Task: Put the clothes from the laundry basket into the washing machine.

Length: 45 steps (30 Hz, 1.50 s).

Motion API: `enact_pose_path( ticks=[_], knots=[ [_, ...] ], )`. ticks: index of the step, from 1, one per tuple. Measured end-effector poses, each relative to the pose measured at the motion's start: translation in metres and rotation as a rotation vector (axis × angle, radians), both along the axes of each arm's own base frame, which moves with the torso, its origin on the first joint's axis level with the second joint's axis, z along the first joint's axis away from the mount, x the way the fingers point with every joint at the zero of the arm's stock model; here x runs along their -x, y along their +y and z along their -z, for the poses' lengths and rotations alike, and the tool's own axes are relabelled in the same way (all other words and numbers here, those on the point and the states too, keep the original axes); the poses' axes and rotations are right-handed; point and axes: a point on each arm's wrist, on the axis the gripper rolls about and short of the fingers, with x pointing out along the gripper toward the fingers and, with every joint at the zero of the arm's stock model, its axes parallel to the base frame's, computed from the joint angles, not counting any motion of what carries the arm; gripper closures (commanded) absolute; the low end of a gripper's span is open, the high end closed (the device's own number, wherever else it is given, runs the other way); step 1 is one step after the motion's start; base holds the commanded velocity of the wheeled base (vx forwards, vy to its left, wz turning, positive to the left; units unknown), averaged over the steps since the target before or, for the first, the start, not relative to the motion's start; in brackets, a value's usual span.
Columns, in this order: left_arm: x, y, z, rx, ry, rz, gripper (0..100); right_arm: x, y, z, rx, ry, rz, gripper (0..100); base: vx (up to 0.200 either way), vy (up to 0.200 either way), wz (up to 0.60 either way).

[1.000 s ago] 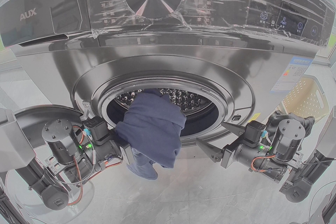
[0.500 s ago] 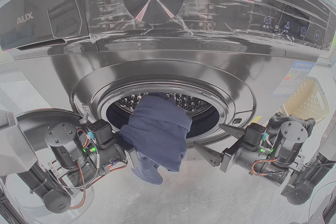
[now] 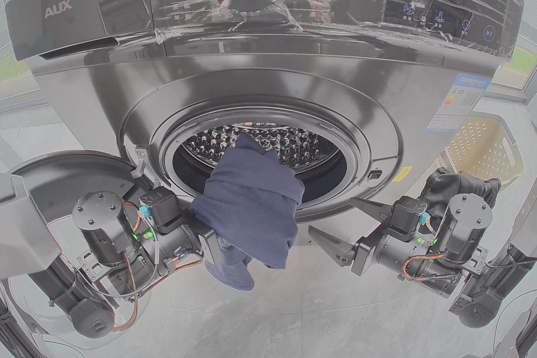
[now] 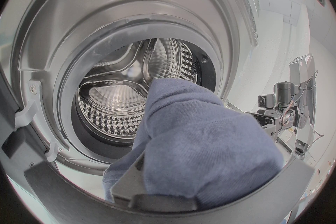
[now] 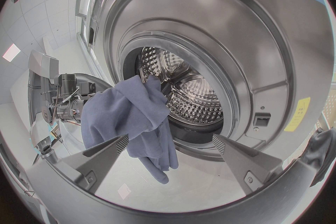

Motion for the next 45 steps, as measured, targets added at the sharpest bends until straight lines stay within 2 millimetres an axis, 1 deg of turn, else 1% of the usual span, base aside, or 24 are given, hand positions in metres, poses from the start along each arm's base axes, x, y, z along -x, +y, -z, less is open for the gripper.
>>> enact_pose_path(
  ticks=[5, 9, 11, 13, 18, 22, 25, 26, 27, 33, 38, 45],
  knots=[
    [-0.005, -0.002, -0.003, 0.01, -0.014, -0.035, 100, 0.0, 0.0, 0.0, -0.001, -0.002, 0.001, 0, 0.0, 0.0, 0.0],
    [-0.016, -0.007, -0.008, 0.039, -0.039, -0.155, 100, 0.0, 0.0, -0.001, -0.004, -0.005, 0.0, 0, 0.0, 0.0, 0.0],
    [-0.022, -0.011, -0.009, 0.055, -0.046, -0.182, 100, 0.0, 0.0, -0.002, -0.006, -0.007, 0.0, 0, 0.0, 0.0, 0.0],
    [-0.026, -0.015, -0.008, 0.061, -0.047, -0.177, 100, 0.0, 0.001, -0.002, -0.006, -0.008, -0.002, 0, 0.0, 0.0, 0.0],
    [-0.041, -0.028, -0.003, 0.075, -0.05, -0.087, 100, 0.001, 0.001, -0.003, -0.007, -0.009, -0.005, 0, 0.0, 0.0, 0.0],
    [-0.061, -0.042, -0.001, 0.109, -0.068, -0.076, 100, 0.001, 0.002, -0.003, -0.007, -0.01, -0.007, 0, 0.0, 0.0, 0.0],
    [-0.076, -0.052, 0.006, 0.125, -0.072, -0.071, 100, 0.002, 0.002, -0.003, -0.008, -0.011, -0.01, 0, 0.0, 0.0, 0.0],
    [-0.084, -0.057, 0.008, 0.133, -0.078, -0.068, 100, 0.002, 0.002, -0.003, -0.008, -0.011, -0.011, 0, 0.0, 0.0, 0.0],
    [-0.087, -0.059, 0.009, 0.135, -0.081, -0.069, 100, 0.002, 0.002, -0.003, -0.008, -0.011, -0.011, 0, 0.0, 0.0, 0.0],
    [-0.128, -0.075, 0.011, 0.169, -0.121, -0.087, 100, 0.002, 0.003, -0.003, -0.008, -0.011, -0.014, 0, 0.0, 0.0, 0.0],
    [-0.16, -0.082, 0.018, 0.137, -0.076, -0.114, 100, 0.002, 0.004, -0.003, -0.008, -0.011, -0.016, 0, 0.0, 0.0, 0.0],
    [-0.193, -0.087, 0.018, 0.104, -0.033, -0.151, 100, 0.002, 0.004, -0.002, -0.006, -0.009, -0.017, 0, 0.0, 0.0, 0.0]
  ],
)
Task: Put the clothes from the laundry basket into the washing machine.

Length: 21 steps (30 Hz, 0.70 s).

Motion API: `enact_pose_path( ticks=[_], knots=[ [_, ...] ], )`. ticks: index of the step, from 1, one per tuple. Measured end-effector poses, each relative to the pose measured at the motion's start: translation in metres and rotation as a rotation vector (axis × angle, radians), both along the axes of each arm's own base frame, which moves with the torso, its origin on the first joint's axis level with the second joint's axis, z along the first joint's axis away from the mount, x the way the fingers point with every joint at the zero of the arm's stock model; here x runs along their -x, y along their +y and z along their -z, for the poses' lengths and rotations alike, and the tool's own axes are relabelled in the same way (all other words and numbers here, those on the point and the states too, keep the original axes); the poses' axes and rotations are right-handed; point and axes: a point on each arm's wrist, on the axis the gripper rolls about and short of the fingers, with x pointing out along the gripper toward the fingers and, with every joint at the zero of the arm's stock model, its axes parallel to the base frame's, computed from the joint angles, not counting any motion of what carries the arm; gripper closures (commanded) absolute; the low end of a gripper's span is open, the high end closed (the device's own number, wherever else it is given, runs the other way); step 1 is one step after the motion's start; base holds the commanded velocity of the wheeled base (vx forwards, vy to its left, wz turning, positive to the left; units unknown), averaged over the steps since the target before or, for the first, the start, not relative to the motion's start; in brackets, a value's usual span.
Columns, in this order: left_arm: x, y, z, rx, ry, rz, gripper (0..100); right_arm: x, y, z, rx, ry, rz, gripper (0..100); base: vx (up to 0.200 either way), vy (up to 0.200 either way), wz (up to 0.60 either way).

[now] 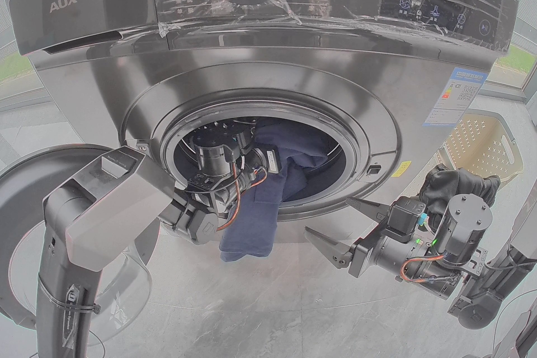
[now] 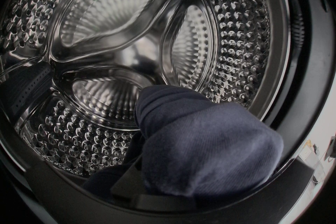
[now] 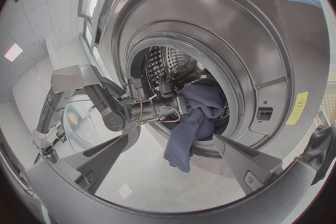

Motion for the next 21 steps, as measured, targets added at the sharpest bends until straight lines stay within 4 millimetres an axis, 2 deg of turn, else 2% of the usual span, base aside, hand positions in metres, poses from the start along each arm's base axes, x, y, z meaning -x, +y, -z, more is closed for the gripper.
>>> enact_pose_path(
  ticks=[11, 15, 16, 21],
  knots=[
    [-0.043, 0.0, -0.011, 0.023, -0.016, -0.132, 100, 0.0, 0.001, 0.001, 0.003, 0.004, -0.002, 0, 0.0, 0.0, 0.0],
    [-0.052, 0.0, -0.013, 0.037, -0.013, -0.159, 100, 0.0, 0.001, 0.001, 0.003, 0.004, -0.003, 0, 0.0, 0.0, 0.0],
    [-0.053, 0.001, -0.014, 0.04, -0.013, -0.162, 0, 0.0, 0.001, 0.001, 0.004, 0.004, -0.003, 0, 0.0, 0.0, 0.0],
    [-0.055, 0.001, -0.012, 0.05, -0.009, -0.169, 0, 0.0, 0.001, 0.001, 0.004, 0.004, -0.003, 0, 0.0, 0.0, 0.0]
  ],
)
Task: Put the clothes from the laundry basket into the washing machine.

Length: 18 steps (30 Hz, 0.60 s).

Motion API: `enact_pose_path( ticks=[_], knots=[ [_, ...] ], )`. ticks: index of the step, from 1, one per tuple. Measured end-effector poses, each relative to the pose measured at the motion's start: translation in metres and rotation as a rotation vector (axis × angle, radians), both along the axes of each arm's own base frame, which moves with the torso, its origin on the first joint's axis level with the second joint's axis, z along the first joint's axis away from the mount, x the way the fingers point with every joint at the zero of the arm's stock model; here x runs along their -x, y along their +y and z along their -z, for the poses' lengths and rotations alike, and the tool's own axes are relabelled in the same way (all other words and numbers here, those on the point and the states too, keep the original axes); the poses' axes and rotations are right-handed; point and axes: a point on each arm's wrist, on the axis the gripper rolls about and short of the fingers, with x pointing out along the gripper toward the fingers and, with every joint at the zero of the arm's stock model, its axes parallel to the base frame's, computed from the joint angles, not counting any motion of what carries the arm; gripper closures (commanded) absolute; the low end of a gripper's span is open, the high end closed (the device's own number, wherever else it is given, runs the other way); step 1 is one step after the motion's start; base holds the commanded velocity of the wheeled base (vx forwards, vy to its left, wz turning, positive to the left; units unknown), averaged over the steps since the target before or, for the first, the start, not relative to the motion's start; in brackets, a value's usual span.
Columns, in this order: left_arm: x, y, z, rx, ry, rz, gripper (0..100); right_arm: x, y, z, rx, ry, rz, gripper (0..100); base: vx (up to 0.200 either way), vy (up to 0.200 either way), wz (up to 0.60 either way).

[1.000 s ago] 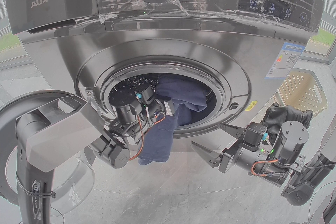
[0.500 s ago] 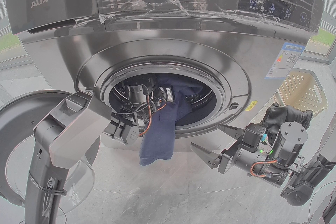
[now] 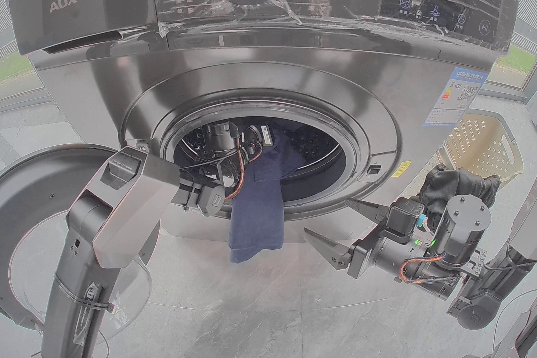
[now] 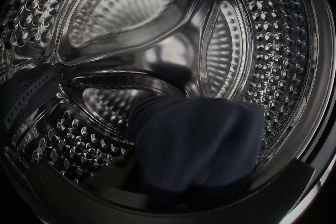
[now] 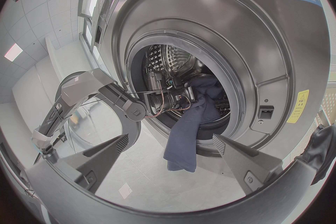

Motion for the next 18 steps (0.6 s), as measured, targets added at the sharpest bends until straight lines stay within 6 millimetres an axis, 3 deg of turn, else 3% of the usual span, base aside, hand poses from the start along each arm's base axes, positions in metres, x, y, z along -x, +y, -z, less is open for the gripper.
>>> enact_pose_path(
  ticks=[7, 18],
  knots=[
    [0.011, -0.001, 0.014, -0.03, 0.219, -0.013, 0, 0.0, 0.0, 0.0, 0.0, 0.0, 0.0, 0, 0.0, 0.0, 0.0],
    [0.055, -0.002, 0.025, -0.121, 0.426, 0.048, 0, 0.0, 0.0, 0.0, -0.002, -0.002, 0.0, 0, 0.0, 0.0, 0.0]
  ],
)
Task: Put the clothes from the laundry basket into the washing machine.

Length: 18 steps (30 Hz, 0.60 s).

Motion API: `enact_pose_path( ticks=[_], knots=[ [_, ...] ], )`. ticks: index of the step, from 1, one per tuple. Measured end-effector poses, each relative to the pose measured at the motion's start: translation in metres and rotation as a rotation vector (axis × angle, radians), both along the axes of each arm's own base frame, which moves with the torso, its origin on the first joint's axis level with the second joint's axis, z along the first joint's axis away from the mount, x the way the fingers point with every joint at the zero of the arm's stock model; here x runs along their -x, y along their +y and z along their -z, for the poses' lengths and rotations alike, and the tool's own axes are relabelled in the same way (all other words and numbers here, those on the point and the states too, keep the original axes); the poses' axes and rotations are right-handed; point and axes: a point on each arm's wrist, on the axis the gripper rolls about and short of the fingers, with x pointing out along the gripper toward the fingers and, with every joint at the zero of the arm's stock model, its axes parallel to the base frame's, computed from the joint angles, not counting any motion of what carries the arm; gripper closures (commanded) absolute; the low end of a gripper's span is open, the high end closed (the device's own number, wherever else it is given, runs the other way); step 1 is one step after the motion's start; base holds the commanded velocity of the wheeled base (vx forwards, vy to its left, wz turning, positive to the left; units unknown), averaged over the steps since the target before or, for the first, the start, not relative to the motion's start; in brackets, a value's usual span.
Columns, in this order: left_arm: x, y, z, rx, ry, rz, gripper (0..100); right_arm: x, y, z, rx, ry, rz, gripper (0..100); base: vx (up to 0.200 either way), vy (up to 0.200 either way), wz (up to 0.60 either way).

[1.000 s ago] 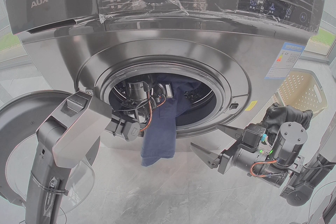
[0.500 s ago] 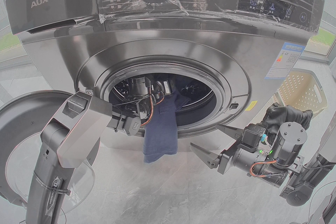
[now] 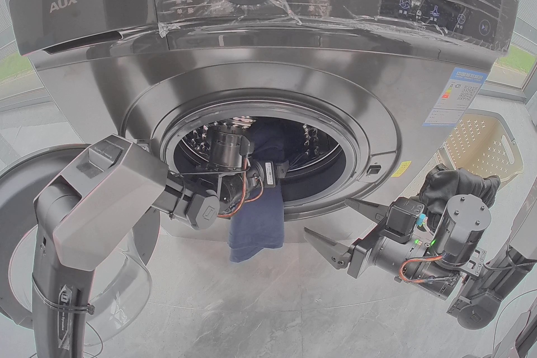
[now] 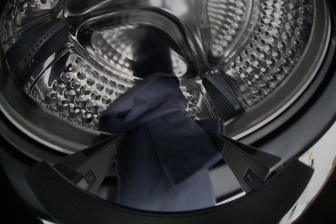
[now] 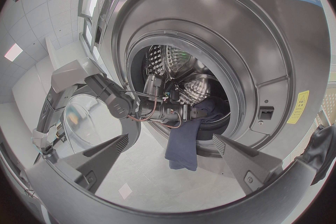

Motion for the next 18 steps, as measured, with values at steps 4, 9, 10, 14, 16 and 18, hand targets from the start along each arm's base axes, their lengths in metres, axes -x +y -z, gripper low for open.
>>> enact_pose_path(
  ticks=[4, 9, 10, 14, 16, 18],
  knots=[
    [0.016, 0.0, 0.01, -0.067, 0.025, 0.05, 0, 0.0, 0.0, 0.0, 0.0, 0.0, 0.0, 0, 0.0, 0.0, 0.0],
    [0.022, -0.002, 0.021, -0.101, 0.041, 0.076, 100, 0.0, 0.001, 0.0, -0.002, -0.002, -0.002, 0, 0.0, 0.0, 0.0],
    [0.022, -0.002, 0.021, -0.104, 0.042, 0.074, 100, 0.0, 0.001, 0.0, -0.002, -0.003, -0.003, 0, 0.0, 0.0, 0.0],
    [0.021, 0.0, 0.026, -0.112, 0.049, 0.064, 100, 0.0, 0.001, -0.001, -0.003, -0.004, -0.003, 0, 0.0, 0.0, 0.0],
    [0.02, -0.001, 0.028, -0.112, 0.049, 0.065, 100, 0.0, 0.001, -0.001, -0.004, -0.005, -0.003, 0, 0.0, 0.0, 0.0],
    [0.019, -0.004, 0.027, -0.107, 0.041, 0.07, 100, 0.0, 0.001, -0.001, -0.005, -0.006, -0.003, 0, 0.0, 0.0, 0.0]
  ],
)
